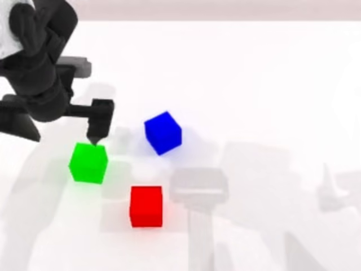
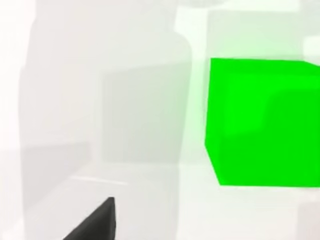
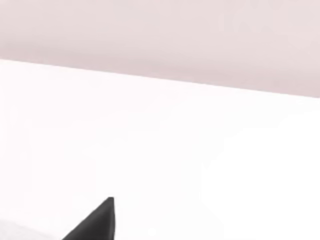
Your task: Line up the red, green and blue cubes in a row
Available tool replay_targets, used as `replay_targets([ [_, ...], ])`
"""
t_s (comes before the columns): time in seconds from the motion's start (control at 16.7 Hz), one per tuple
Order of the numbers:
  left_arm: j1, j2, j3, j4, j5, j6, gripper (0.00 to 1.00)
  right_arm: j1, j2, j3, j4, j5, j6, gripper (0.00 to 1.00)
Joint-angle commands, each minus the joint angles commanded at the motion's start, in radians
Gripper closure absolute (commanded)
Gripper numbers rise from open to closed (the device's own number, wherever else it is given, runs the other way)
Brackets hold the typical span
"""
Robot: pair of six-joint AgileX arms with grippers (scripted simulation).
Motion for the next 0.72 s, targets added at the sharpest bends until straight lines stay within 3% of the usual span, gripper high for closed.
replay_targets([
  [0.3, -0.028, 0.164, 0.141, -0.093, 0.001, -0.017, 0.00, -0.079, -0.230, -0.217, 0.148, 0.023, 0.059, 0.00],
  [0.72, -0.027, 0.186, 0.155, -0.100, 0.001, -0.018, 0.00, -0.085, -0.250, -0.235, 0.162, 0.025, 0.064, 0.00],
])
